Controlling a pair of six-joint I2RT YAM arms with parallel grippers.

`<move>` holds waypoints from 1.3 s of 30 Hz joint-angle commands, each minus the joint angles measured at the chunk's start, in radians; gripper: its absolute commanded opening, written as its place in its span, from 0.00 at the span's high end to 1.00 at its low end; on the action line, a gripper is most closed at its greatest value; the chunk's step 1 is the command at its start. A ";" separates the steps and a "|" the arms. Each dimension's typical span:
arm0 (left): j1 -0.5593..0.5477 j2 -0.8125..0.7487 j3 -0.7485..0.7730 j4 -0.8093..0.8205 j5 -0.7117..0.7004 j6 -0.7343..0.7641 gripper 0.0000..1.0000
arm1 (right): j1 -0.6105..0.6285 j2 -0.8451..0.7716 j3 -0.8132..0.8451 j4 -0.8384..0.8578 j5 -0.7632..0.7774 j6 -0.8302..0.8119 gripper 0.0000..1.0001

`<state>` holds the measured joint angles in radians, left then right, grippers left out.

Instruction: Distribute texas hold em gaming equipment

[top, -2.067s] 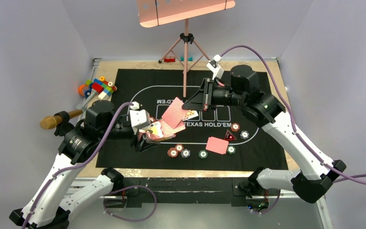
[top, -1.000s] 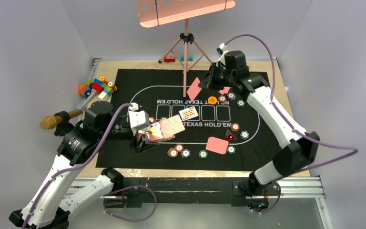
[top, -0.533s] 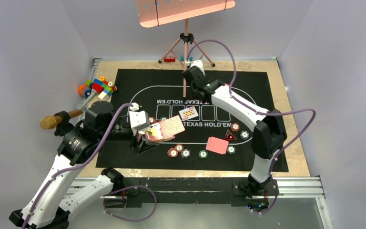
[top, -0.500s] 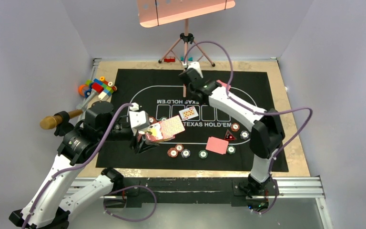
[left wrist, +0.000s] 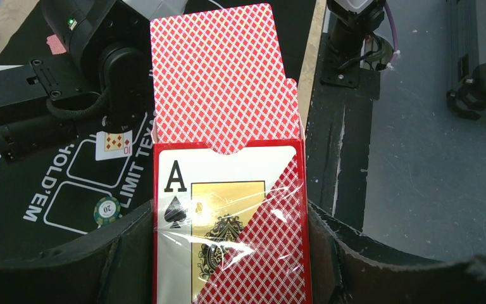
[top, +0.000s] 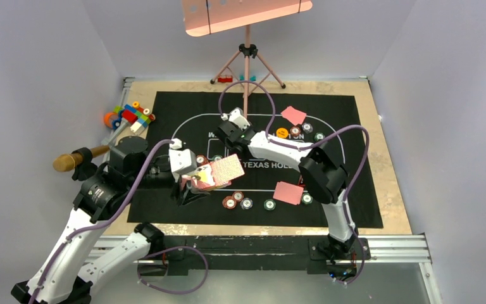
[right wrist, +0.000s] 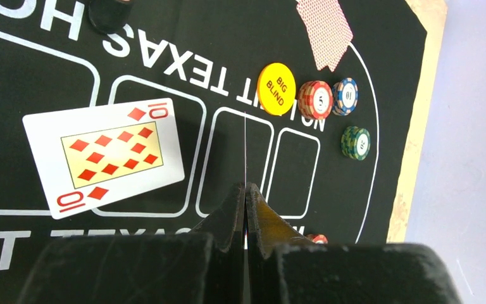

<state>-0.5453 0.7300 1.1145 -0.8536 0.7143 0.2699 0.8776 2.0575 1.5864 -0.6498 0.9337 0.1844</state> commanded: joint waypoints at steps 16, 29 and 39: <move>0.005 -0.010 0.011 0.039 0.028 -0.018 1.00 | 0.010 -0.028 -0.169 0.134 -0.368 0.233 0.96; 0.005 -0.006 0.015 0.041 0.030 -0.019 1.00 | 0.010 -0.099 -0.219 0.209 -0.516 0.217 0.60; 0.005 -0.012 0.014 0.039 0.031 -0.022 1.00 | -0.016 -0.252 -0.231 0.172 -0.624 0.243 0.54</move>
<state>-0.5453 0.7269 1.1145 -0.8539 0.7151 0.2687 0.8810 1.9335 1.3701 -0.4763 0.3771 0.3870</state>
